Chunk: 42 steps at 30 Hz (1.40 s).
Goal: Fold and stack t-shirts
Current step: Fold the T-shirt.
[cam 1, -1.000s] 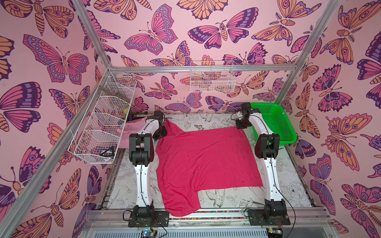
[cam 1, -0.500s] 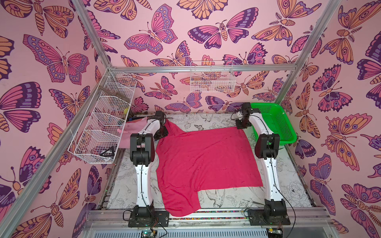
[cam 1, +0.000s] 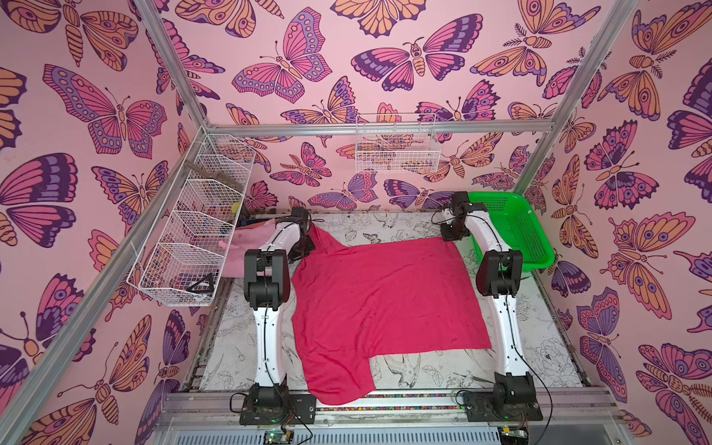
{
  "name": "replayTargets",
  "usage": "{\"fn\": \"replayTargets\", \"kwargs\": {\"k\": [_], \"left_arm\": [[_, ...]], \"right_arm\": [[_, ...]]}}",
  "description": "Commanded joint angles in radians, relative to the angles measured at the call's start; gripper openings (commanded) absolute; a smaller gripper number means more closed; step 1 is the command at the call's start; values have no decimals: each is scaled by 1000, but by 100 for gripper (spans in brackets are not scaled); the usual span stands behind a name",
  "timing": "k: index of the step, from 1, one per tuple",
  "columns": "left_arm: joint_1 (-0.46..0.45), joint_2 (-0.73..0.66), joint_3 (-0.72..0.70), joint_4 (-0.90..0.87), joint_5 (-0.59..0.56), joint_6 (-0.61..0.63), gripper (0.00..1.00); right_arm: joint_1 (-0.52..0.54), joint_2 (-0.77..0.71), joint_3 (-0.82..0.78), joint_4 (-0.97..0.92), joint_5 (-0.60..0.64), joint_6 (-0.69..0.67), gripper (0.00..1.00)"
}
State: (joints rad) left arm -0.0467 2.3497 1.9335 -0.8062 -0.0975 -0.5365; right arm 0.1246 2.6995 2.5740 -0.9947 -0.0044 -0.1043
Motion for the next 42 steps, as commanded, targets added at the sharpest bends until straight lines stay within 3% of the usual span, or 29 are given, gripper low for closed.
{"fn": "replayTargets", "kwargs": {"k": [1,9,19,28,42], "left_arm": [[-15,61,4,-15,58,3,0],[-14,-3,-35,-17,56,0,0],[1,-212,-110,-18,4,15,0],[18,-276,-155,-22,7,17,0],[21,-338,-200,-23,16,14,0]], "right_arm": [[-2,38,15,-36,20,4,0],[0,40,21,-39,27,3,0],[4,-30,-82,28,35,18,0],[4,-79,-166,60,29,30,0],[4,-159,-163,42,50,47,0]]}}
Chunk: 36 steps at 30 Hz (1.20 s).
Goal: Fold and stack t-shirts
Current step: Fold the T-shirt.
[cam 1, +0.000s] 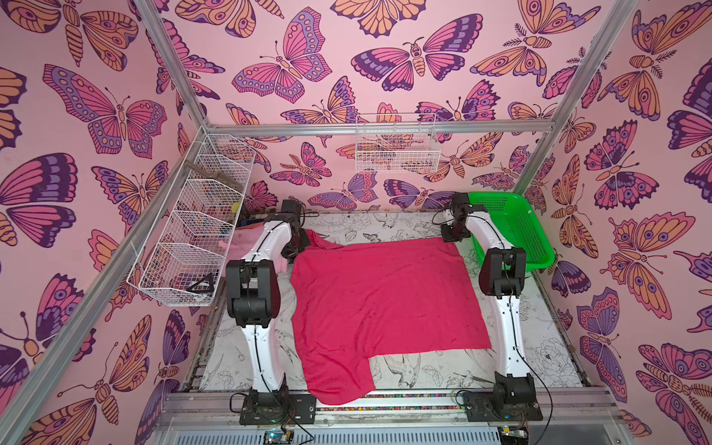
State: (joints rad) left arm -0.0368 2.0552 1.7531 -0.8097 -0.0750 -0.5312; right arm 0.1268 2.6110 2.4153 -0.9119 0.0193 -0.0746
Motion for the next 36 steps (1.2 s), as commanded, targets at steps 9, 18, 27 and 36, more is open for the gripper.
{"fn": "replayTargets", "kwargs": {"k": [9,18,27,36], "left_arm": [[11,-99,-60,-16,-4,8,0],[11,-173,-124,-11,10,-1,0],[11,-273,-236,-4,19,-7,0],[2,-375,-348,-2,37,-19,0]], "right_arm": [[6,-129,-48,-40,28,30,0],[27,-218,-143,-41,44,33,0],[45,-292,-268,-54,76,52,0],[48,-348,-357,-76,135,77,0]]}}
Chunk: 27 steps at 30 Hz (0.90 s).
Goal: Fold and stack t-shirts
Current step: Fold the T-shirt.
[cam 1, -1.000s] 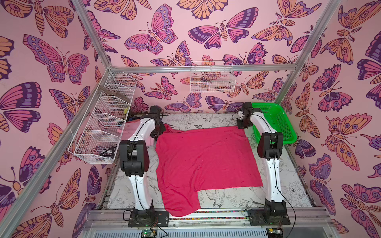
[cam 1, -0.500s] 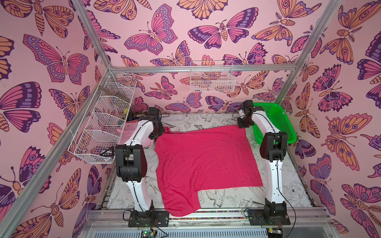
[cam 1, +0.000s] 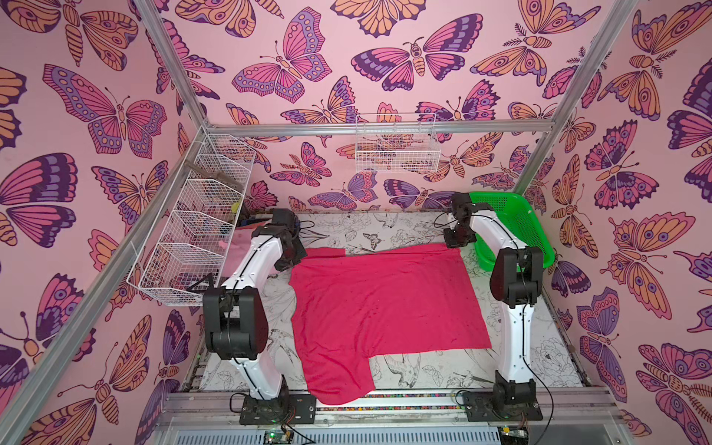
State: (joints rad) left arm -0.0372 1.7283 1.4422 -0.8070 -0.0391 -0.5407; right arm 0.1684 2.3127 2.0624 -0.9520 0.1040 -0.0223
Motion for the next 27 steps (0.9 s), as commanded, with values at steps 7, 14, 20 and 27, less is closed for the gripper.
{"fn": "replayTargets", "kwargs": {"k": [7,14,20,27], "left_arm": [[-1,-114,-130,9,-4,-18,0],[-20,-155,-192,24,2,-39,0],[-38,-167,-225,33,1,-51,0],[-47,-183,-268,50,-7,-59,0]], "right_arm": [[6,-79,-57,-51,117,70,0],[6,-119,-118,-51,145,106,0],[6,-144,-169,-45,148,117,0],[7,-146,-183,-47,145,113,0]]}}
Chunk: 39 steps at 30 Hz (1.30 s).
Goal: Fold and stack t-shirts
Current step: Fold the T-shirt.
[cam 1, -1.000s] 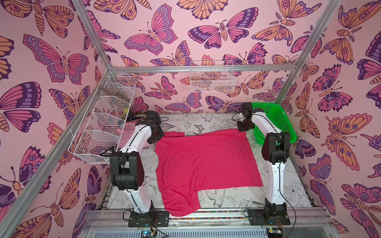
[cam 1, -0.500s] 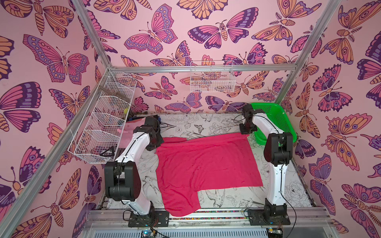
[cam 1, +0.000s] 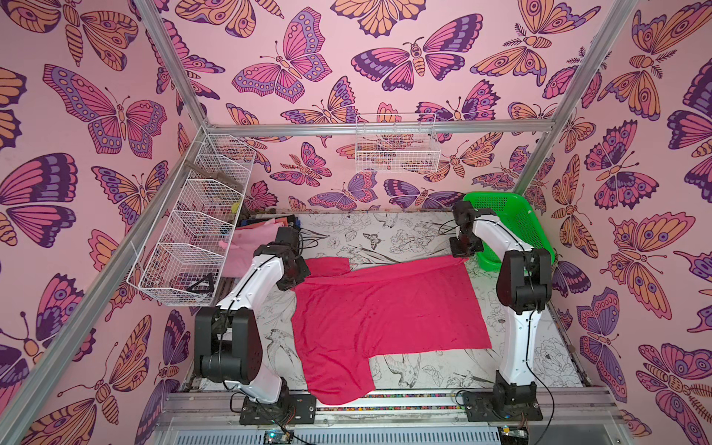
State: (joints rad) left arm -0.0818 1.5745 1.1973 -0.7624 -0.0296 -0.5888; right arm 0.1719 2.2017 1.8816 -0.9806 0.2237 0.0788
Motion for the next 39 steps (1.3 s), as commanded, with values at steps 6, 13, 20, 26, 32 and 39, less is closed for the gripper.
{"fn": "replayTargets", "kwargs": {"k": [6,13,20,26,32,39], "left_arm": [[-6,-47,-50,15,-20,-23,0],[-6,-64,-71,18,-28,-29,0],[-6,-65,-88,23,-27,-38,0],[-5,-64,-99,29,-25,-41,0],[-5,-63,-99,31,-26,-41,0],[-5,-71,-100,30,-25,-38,0]], "right_arm": [[3,-26,-6,-28,22,14,0],[6,-27,-12,-40,11,18,0],[13,-57,-35,-44,11,17,1],[21,-91,-79,-36,14,17,9],[26,-118,-109,-33,10,11,10],[29,-124,-126,-35,-3,6,25]]}}
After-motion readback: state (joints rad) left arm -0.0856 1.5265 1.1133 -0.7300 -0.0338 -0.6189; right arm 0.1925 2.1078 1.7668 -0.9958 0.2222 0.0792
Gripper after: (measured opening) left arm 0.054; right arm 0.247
